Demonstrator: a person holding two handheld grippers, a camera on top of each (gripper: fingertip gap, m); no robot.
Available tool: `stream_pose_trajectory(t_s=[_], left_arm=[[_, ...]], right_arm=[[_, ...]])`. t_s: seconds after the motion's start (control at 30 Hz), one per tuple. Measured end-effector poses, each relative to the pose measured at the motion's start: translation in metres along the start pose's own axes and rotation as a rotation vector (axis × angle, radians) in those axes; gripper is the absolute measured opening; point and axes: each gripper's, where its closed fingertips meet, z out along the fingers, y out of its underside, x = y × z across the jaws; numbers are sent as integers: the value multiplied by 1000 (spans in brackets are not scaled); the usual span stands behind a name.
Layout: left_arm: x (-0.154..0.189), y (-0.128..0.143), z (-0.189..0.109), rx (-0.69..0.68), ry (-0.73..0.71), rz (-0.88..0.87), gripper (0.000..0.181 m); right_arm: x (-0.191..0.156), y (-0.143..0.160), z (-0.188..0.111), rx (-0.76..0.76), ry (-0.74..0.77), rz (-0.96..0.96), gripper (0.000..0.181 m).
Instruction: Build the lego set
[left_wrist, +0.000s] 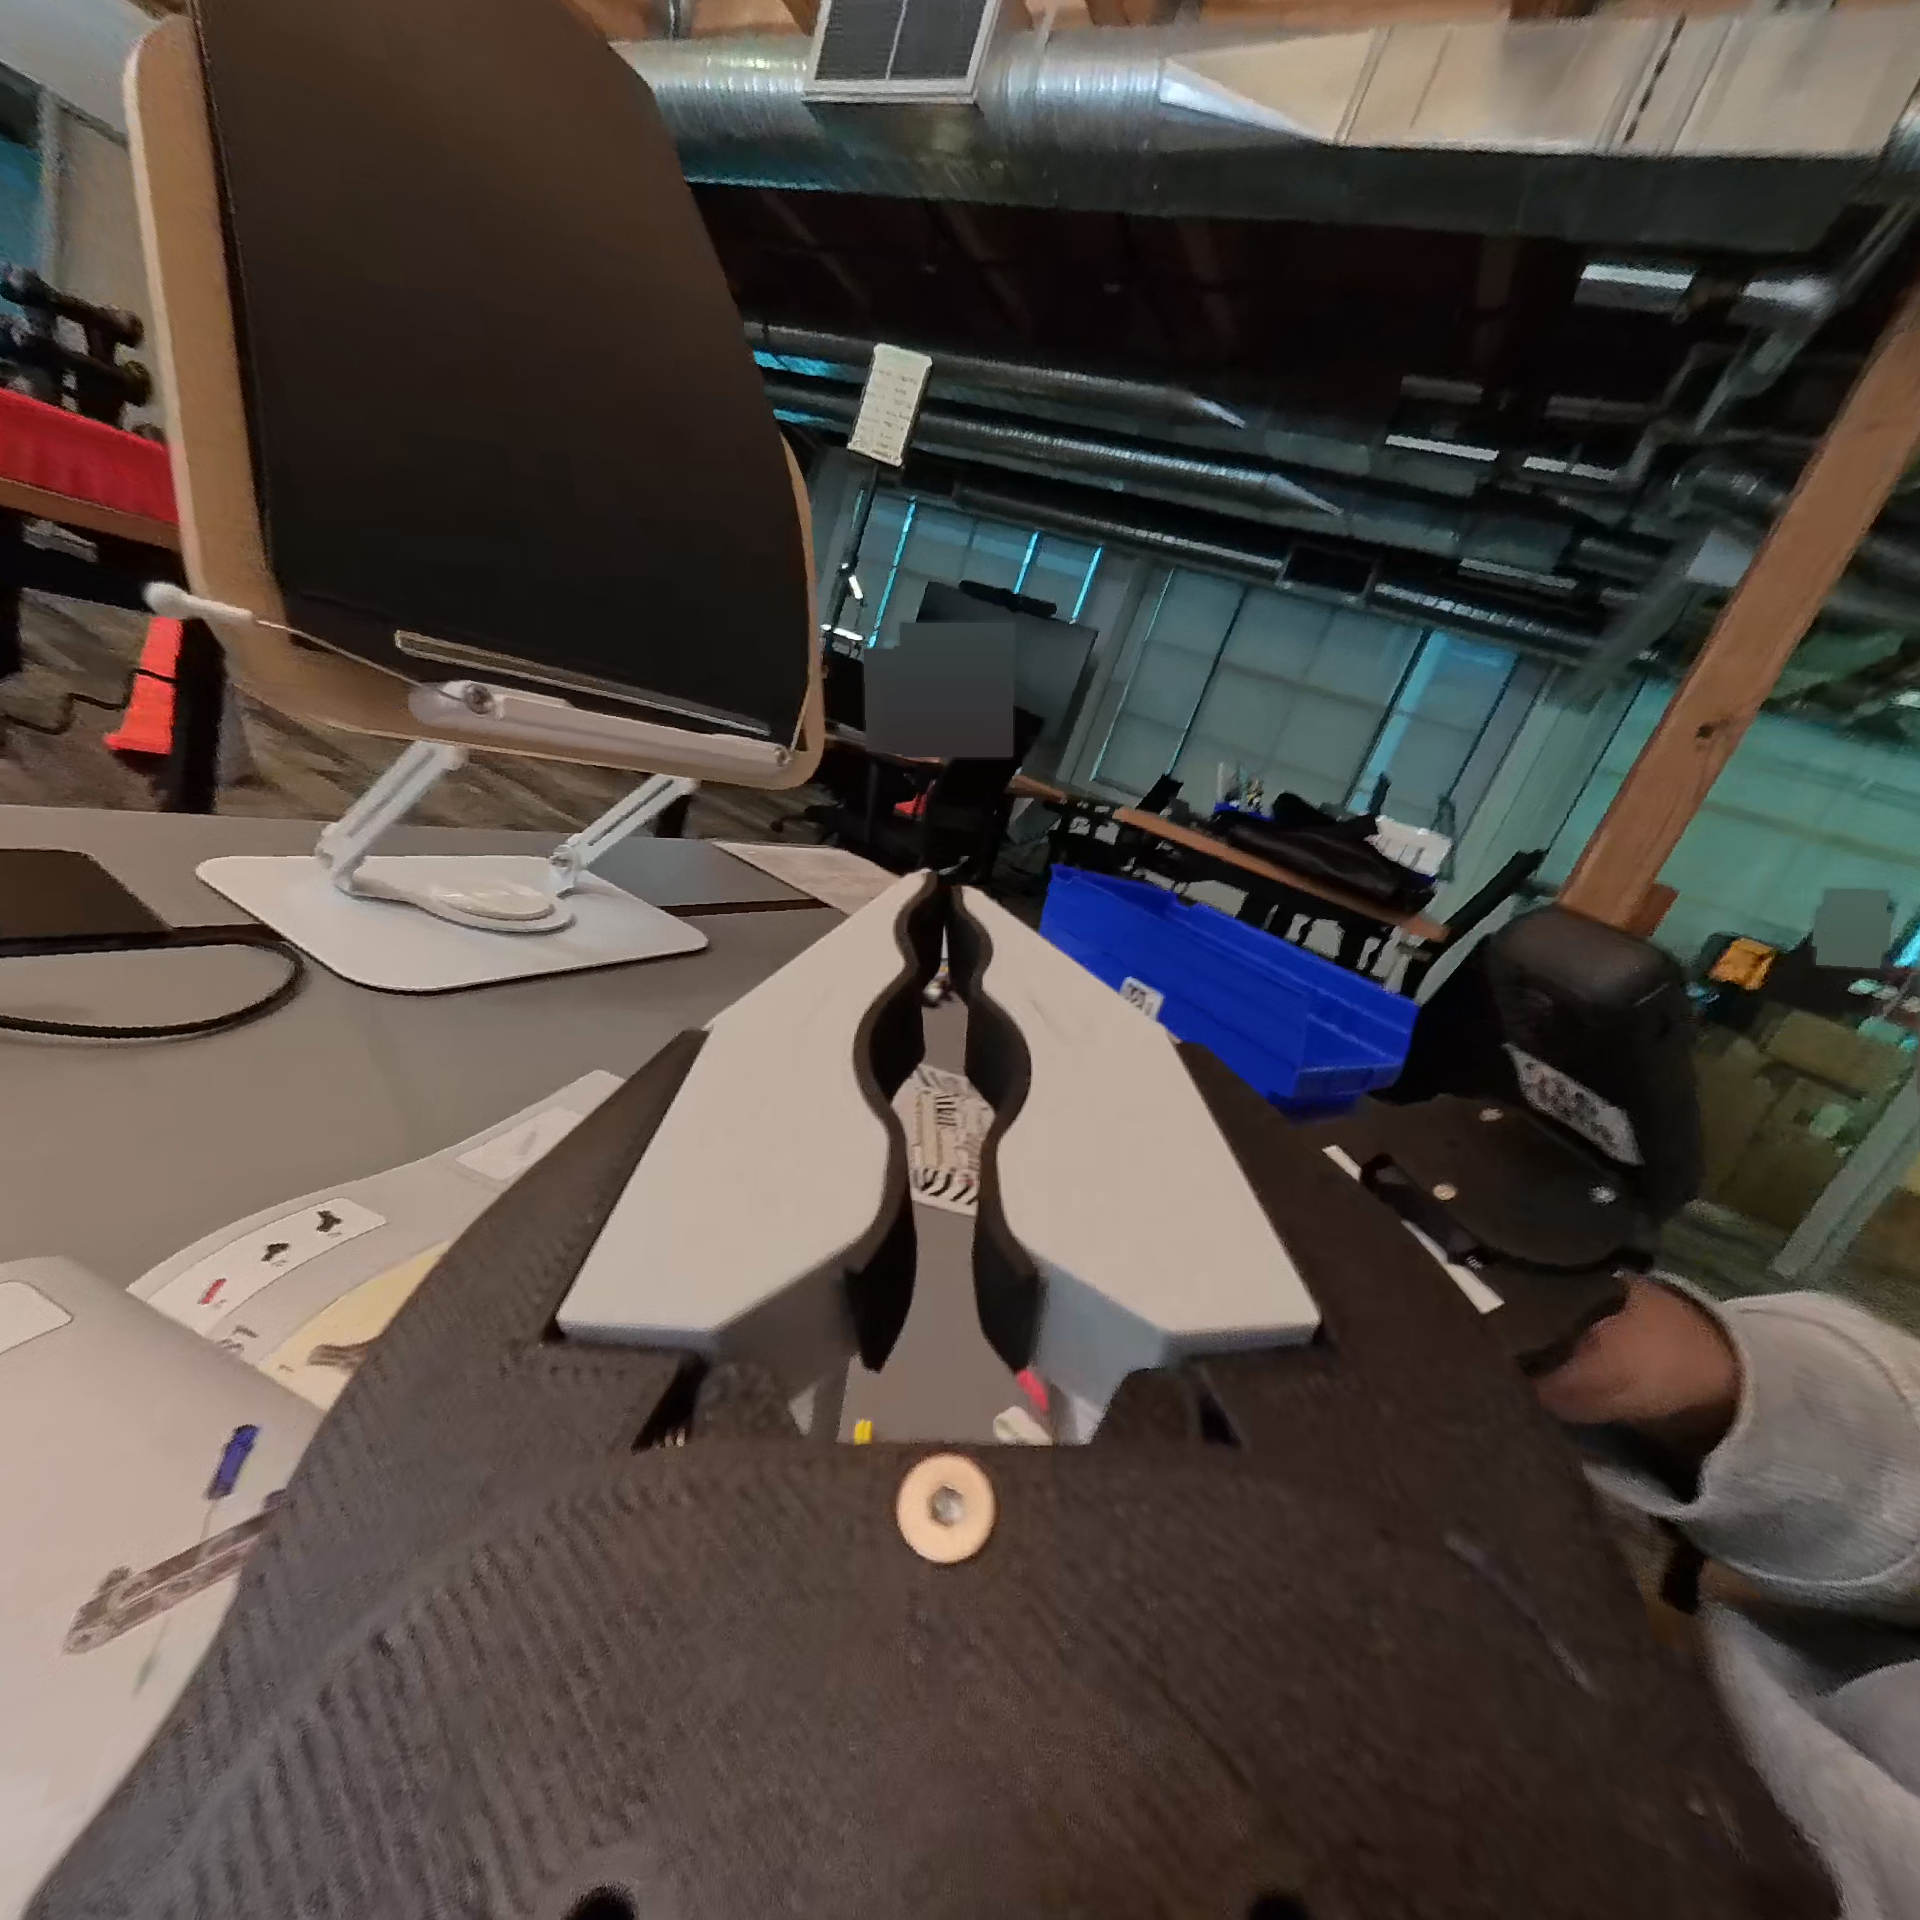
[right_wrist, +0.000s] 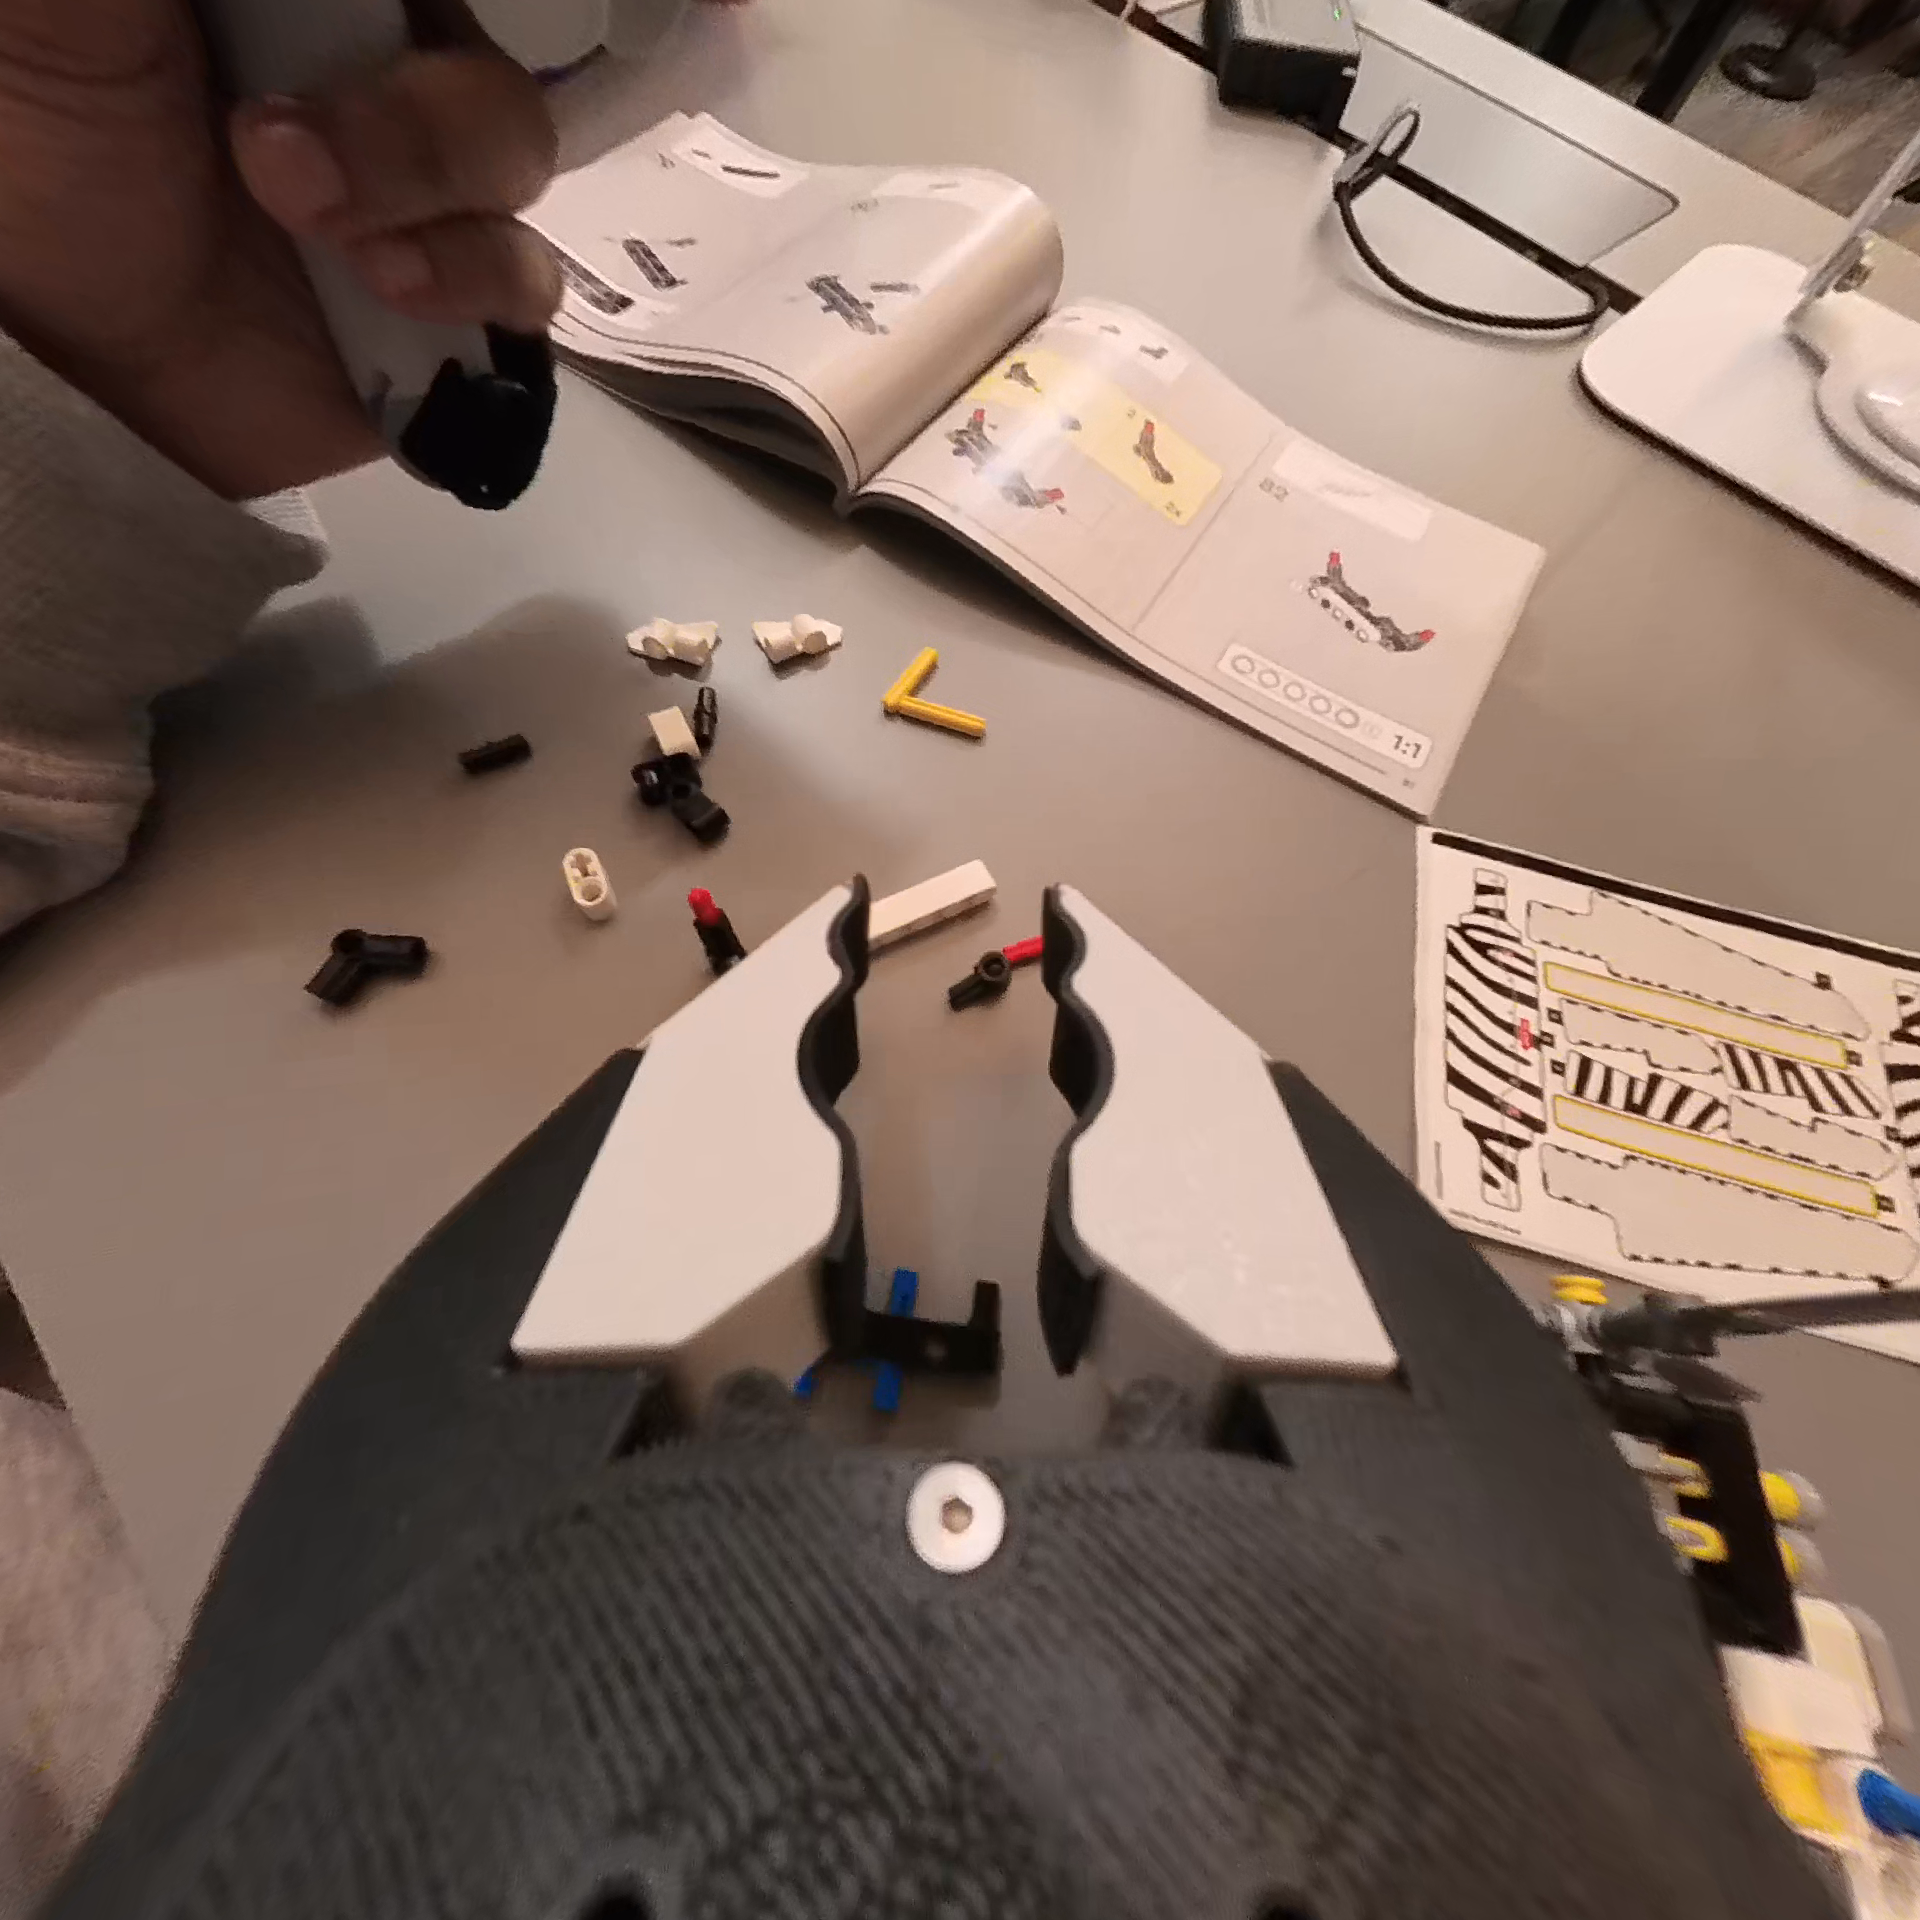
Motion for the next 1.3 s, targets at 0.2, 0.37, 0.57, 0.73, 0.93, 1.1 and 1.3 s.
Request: stream_pose_trajectory(t_s=[0.2,0.37,0.57,0.73,0.93,1.1,1.3], left_arm=[[3,-2,-1,-13,11,-77,0],[-13,9,2,-78,-171,129,0],[-3,15,6,-83,-113,180,0],[-1,6,1,-28,-73,118,0],[7,3,1,-7,-13,105,0],[33,11,4,-36,157,83,0],[75,19,1,-61,407,41,18]], right_arm=[[-14,-7,-2,36,-65,5,30],[-59,-17,-8,90,-275,-70,16],[-124,10,-4,-47,-512,-249,35],[-130,19,9,-107,-470,-329,35],[-113,2,1,-42,-419,-351,21],[-37,-50,-32,188,-236,-69,21],[-14,-65,-64,241,-480,428,20]])
